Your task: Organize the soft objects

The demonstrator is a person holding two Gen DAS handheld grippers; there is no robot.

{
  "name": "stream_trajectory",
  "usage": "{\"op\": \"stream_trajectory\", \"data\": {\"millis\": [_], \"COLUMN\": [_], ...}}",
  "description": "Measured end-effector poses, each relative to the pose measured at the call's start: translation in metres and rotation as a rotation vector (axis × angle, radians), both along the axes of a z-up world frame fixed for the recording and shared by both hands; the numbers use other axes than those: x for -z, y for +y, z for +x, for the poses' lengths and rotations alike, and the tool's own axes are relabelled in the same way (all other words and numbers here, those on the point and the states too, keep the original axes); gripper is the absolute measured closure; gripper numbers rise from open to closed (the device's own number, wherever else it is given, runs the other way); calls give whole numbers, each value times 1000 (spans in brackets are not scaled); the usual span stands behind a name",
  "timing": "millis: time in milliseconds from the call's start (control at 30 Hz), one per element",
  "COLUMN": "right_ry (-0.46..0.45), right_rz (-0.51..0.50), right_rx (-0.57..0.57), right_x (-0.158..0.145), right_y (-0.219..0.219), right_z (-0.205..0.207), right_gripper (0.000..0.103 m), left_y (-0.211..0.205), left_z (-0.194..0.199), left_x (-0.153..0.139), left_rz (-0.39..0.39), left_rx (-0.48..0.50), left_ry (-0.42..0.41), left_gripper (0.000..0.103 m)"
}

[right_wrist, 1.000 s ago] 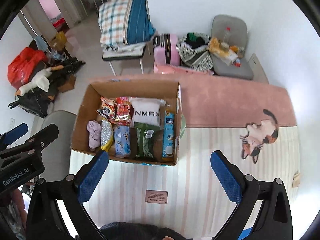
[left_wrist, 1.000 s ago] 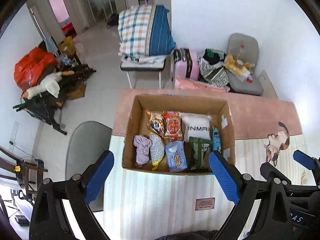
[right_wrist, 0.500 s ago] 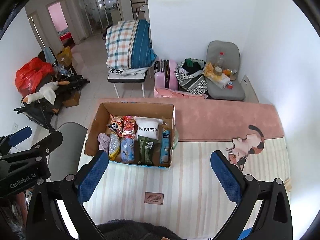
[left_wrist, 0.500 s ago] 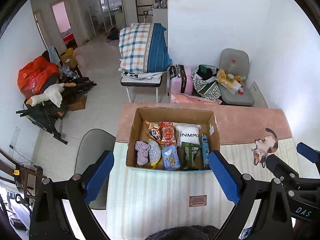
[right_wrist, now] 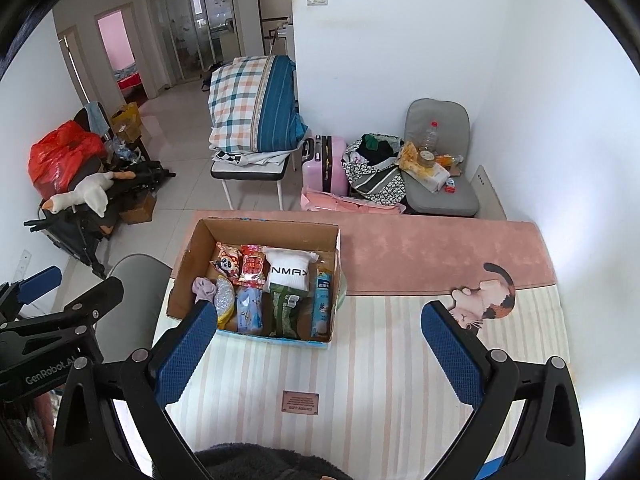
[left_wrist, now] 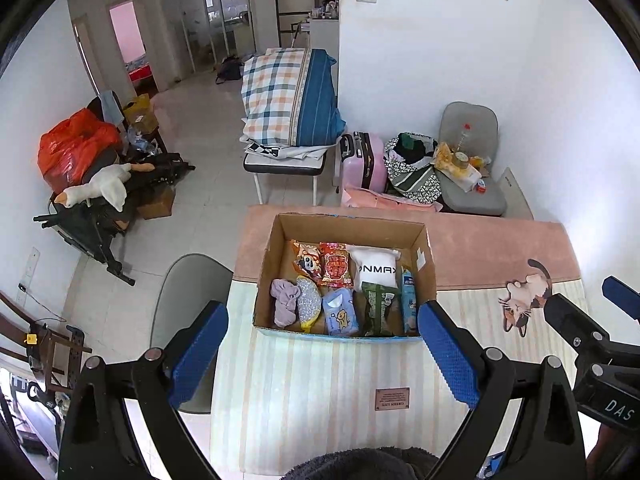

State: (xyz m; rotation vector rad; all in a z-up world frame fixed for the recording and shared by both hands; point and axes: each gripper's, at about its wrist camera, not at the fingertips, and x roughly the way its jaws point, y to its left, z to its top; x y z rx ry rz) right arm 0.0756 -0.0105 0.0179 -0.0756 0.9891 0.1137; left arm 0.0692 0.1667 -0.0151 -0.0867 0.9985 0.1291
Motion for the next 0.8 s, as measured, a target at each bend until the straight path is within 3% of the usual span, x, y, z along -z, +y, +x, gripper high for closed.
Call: {"op": "stream_trajectory", "data": {"millis": [800], "right_ry": [6], "right_rz": [-14], "right_rx": [6], "right_x": [4], "right_y": [-2], "right_z": [0], "right_gripper": [0], "left_y": [0], "left_z": [-1], "left_x": [3], "left_rz": [0], "left_rx": [1], "left_ry": [20], "left_gripper": [6]}}
